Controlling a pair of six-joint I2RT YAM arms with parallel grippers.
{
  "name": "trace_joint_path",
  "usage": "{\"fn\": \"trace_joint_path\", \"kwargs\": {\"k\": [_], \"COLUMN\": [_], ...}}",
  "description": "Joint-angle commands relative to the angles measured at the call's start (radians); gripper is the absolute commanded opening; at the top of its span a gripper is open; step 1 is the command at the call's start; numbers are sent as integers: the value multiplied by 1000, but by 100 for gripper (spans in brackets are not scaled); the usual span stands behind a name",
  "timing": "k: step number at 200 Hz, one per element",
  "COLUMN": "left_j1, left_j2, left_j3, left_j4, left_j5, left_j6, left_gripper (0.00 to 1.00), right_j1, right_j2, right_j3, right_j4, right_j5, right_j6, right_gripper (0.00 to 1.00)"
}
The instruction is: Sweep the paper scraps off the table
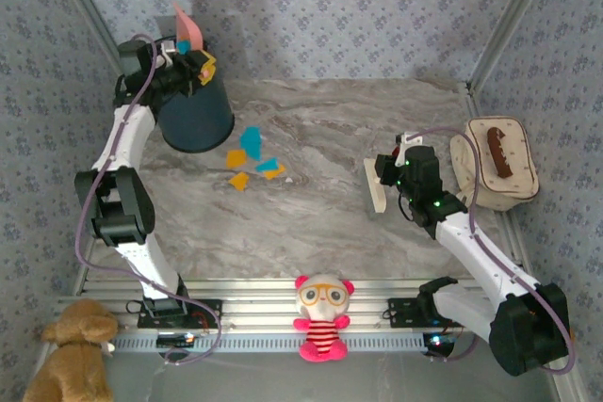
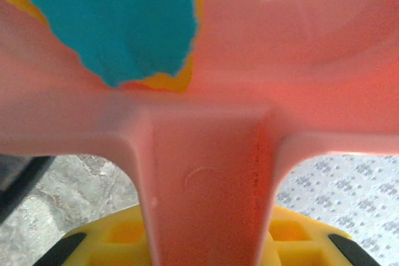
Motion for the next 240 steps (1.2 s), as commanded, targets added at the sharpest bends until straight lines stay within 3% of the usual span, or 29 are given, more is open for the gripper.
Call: {"fn": "trace_joint_path", "kwargs": {"k": [1, 82, 240], "left_j1": [2, -13, -63], "left_j2": [-48, -67, -86], "left_j3": [-21, -100, -196], "left_j4": [188, 393, 606], "left_j5": [-26, -103, -246], "left_j6": [-124, -330, -607], "left_gripper": [0, 0, 0], "right_j1": [-5, -6, -5], "right_j2": [-1, 8, 6], "right_j3": [-2, -9, -24], "right_j4": [22, 31, 37], "right_j5": [-8, -12, -15], "right_j6": [21, 29, 33], "right_gripper": [0, 0, 0]}}
